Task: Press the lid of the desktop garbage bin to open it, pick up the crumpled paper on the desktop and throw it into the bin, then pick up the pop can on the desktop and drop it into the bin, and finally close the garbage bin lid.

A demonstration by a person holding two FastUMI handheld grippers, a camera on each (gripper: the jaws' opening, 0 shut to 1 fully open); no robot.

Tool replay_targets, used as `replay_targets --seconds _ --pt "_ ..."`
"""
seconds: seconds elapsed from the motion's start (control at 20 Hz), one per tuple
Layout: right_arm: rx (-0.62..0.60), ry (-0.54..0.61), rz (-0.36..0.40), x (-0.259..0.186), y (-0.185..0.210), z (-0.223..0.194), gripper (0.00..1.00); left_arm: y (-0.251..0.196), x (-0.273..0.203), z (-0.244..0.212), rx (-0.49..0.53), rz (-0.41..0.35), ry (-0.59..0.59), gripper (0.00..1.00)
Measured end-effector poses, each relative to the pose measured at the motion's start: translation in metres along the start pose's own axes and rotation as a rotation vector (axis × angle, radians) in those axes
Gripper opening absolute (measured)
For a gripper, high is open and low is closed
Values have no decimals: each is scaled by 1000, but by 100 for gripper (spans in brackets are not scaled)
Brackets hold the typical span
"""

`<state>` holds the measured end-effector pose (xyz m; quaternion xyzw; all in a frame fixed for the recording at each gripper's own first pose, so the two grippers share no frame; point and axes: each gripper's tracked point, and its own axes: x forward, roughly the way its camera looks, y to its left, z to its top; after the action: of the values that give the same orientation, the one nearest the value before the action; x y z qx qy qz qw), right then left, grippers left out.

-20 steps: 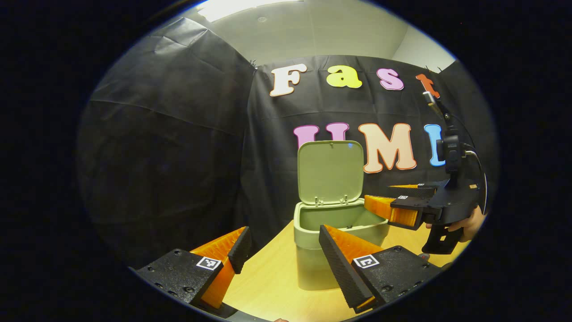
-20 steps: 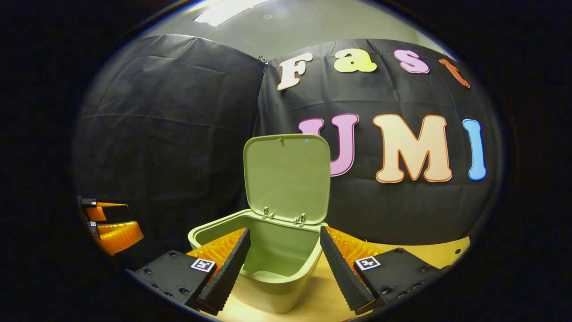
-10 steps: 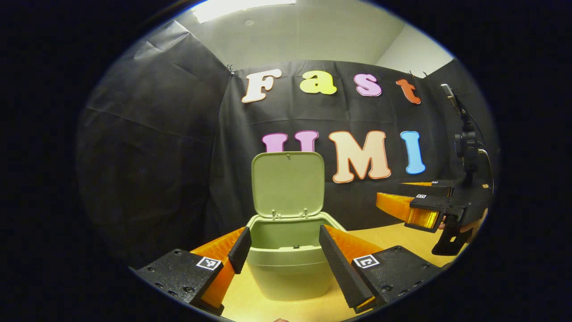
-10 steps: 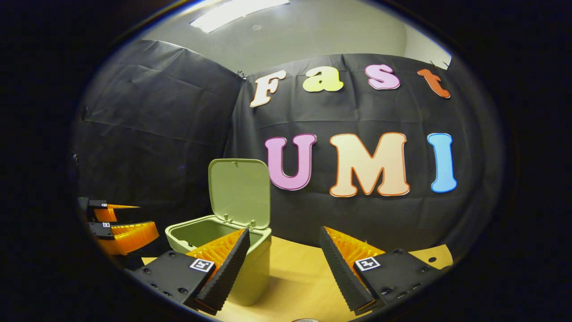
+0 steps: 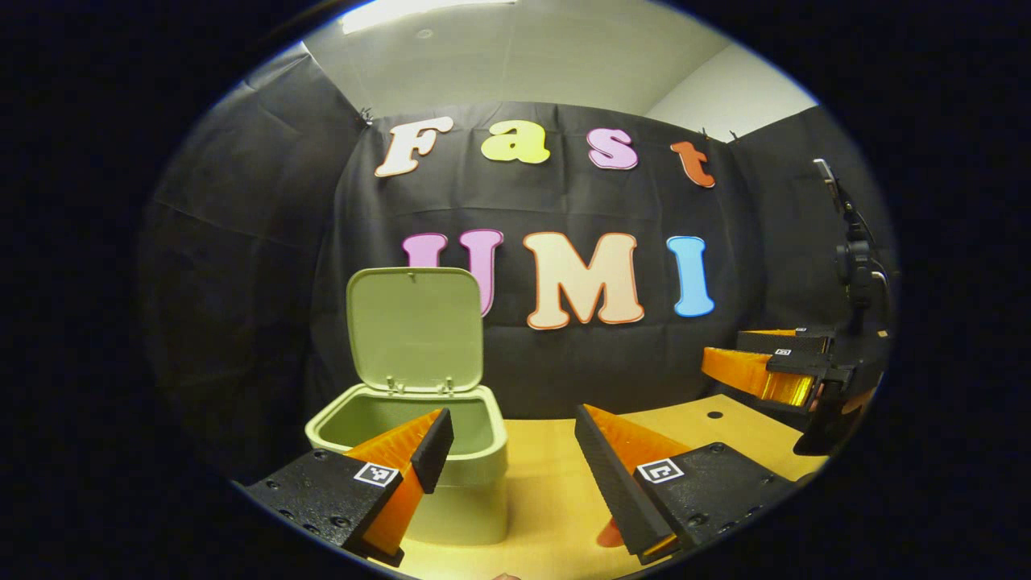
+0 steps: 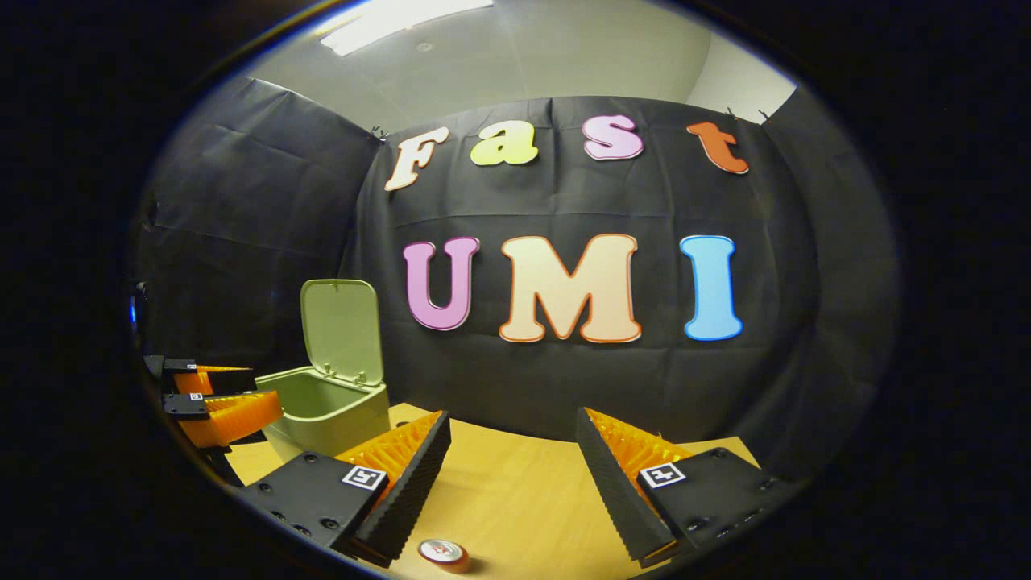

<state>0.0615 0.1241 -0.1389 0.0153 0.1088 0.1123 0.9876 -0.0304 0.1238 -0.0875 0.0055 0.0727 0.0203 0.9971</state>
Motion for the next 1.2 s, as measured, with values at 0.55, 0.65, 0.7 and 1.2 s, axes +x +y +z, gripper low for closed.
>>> replay_targets --seconds 0.55,0.65,0.7,1.2 --pt "-29 83 -160 -59 -118 -25 98 -104 16 -79 -32 -153 168 92" --pt "-37 98 -183 -69 -133 -29 100 -116 16 -97 -38 -164 202 92" --pt "-38 105 -192 -75 -140 -31 100 -123 17 -108 -41 -168 227 94" --pt "-17 228 -279 -143 -185 -77 98 -149 17 -201 -6 -161 396 93"
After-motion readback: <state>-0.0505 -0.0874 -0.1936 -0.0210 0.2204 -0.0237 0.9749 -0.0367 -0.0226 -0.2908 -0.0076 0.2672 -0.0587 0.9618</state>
